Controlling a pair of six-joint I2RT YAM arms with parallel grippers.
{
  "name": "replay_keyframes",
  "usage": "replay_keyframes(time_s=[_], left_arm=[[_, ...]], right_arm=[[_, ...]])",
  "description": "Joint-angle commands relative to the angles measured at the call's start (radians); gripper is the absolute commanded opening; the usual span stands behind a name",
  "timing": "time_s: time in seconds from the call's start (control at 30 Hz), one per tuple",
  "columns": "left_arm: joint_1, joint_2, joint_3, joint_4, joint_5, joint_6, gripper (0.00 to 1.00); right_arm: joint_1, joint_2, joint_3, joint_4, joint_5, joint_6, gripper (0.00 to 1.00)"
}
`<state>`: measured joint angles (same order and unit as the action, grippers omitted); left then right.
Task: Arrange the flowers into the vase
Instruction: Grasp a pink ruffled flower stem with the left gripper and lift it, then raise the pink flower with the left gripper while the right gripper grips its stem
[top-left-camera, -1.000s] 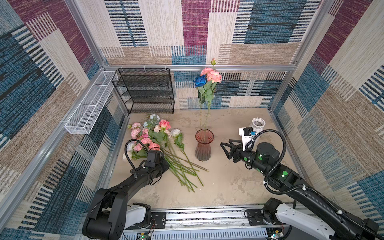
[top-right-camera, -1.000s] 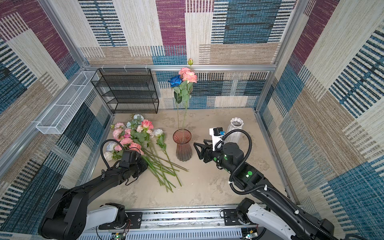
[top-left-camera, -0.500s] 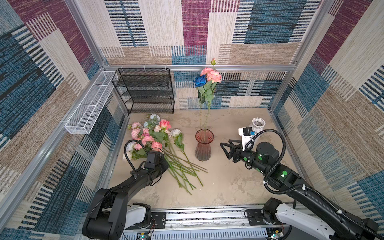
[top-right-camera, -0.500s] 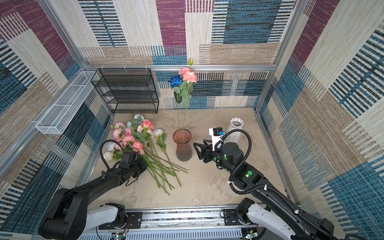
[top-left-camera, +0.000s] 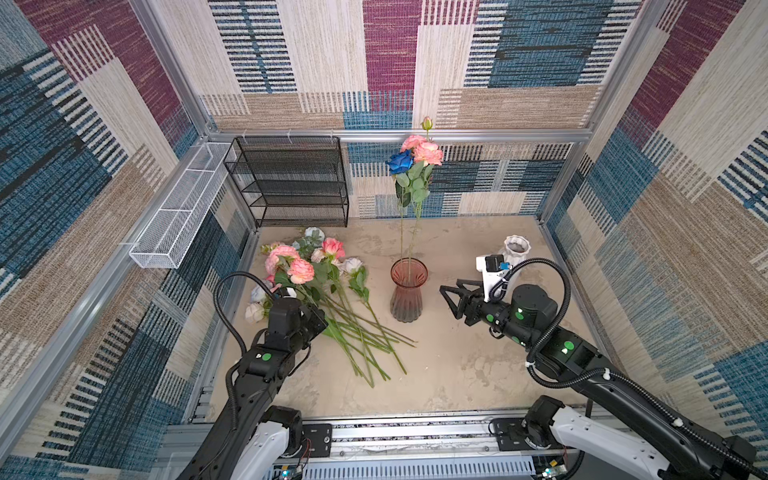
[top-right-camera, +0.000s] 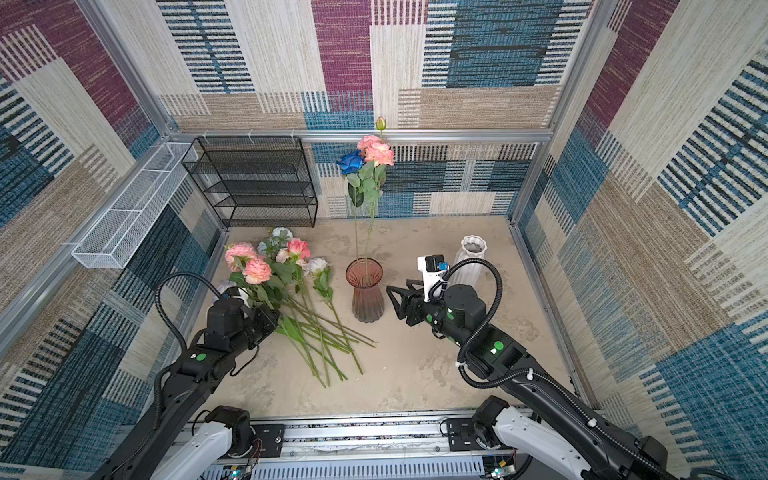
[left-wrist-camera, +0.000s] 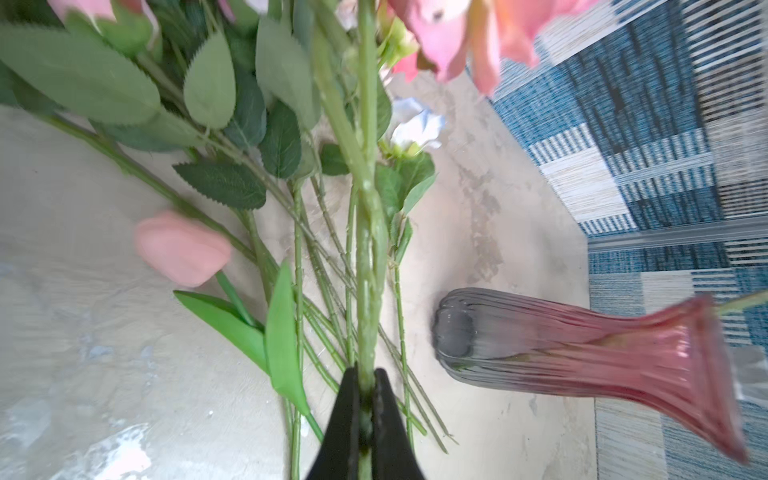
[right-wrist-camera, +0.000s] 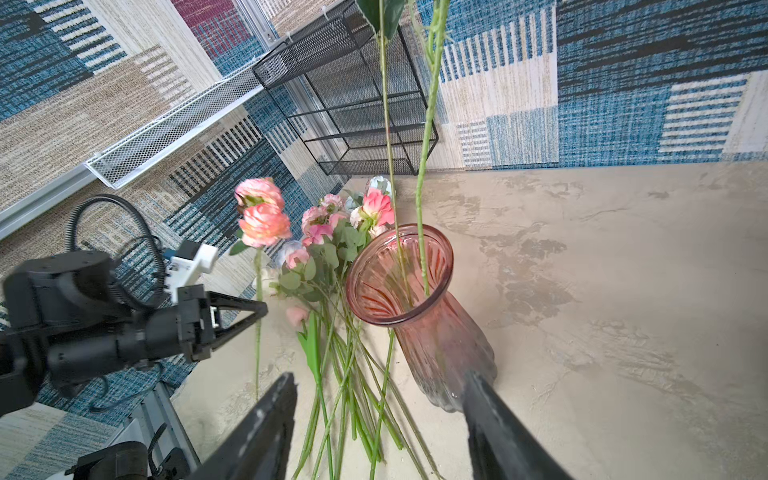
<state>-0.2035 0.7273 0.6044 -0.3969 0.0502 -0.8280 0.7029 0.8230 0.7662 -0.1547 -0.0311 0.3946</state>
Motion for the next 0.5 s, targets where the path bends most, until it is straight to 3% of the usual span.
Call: replay_keyframes(time_s=[0.0, 0.13, 0.33, 0.47], left_arm=[[0.002, -0.053, 0.089, -0.164, -0.044, 0.087, 0.00], [0.001, -0.059, 0.202, -0.140, 0.058, 0.166, 0.00], [0.001, -0.007, 0.313, 0.074, 0.405, 0.226, 0.00], [0.001, 0.016, 0.315, 0.258, 0.578, 0.181, 0.00]], right_arm=[[-0.001, 0.003, 0.009, 0.041, -0.012, -0.004, 0.66], [-0.001, -0.002, 0.026, 0.063, -0.088, -0.034, 0.69], [0.007, 0.123, 0.161, 0.020, -0.401, -0.091, 0.69], [0.146, 0.261, 0.267, -0.010, -0.426, -0.122, 0.70]])
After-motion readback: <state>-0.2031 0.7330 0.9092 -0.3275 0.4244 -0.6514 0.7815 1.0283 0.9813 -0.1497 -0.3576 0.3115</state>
